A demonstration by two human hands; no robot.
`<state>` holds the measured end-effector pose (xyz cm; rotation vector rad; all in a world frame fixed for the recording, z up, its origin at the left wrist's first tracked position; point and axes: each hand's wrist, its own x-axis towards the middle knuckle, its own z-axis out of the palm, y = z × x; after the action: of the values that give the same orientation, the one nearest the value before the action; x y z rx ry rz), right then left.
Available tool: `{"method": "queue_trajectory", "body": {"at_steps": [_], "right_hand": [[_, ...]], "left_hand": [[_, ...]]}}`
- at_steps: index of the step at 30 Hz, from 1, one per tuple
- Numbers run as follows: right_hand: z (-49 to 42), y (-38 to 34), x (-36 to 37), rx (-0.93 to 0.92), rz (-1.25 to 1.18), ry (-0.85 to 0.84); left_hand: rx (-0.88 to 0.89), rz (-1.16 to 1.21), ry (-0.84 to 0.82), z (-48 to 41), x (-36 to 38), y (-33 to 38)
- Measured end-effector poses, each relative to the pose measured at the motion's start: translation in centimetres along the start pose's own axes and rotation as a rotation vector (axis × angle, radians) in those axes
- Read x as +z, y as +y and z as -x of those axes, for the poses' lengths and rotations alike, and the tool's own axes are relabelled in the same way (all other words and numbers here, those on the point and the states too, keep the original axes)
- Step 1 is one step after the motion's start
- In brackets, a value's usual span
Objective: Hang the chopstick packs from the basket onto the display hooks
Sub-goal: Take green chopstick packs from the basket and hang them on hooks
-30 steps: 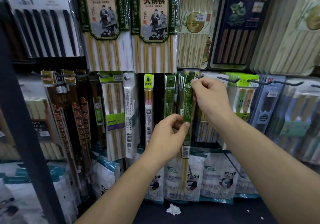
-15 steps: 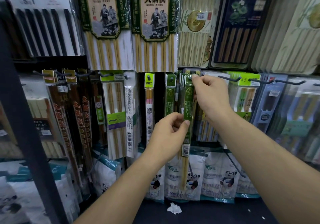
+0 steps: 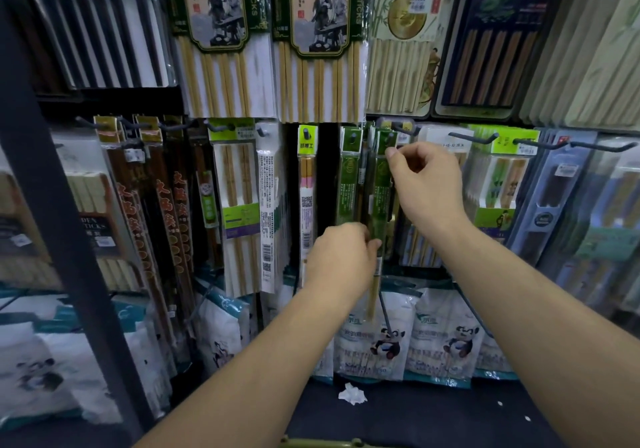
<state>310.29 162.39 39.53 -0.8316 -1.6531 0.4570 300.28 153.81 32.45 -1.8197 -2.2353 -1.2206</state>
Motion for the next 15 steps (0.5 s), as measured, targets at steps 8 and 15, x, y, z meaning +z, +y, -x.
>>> {"method": "queue_trajectory", "body": {"at_steps": [8,15], "right_hand": [[10.6,5.1,-0.2,0.139,-0.086,-0.144],[30.0,14.4,4.5,0.405,0.098,-0.823]], "left_hand": [[-0.02,-0.036,-0.064,8.3,0.9,-5.9],[-0.487,-0.073,-0.216,19.9,5.7,-20.5]]}}
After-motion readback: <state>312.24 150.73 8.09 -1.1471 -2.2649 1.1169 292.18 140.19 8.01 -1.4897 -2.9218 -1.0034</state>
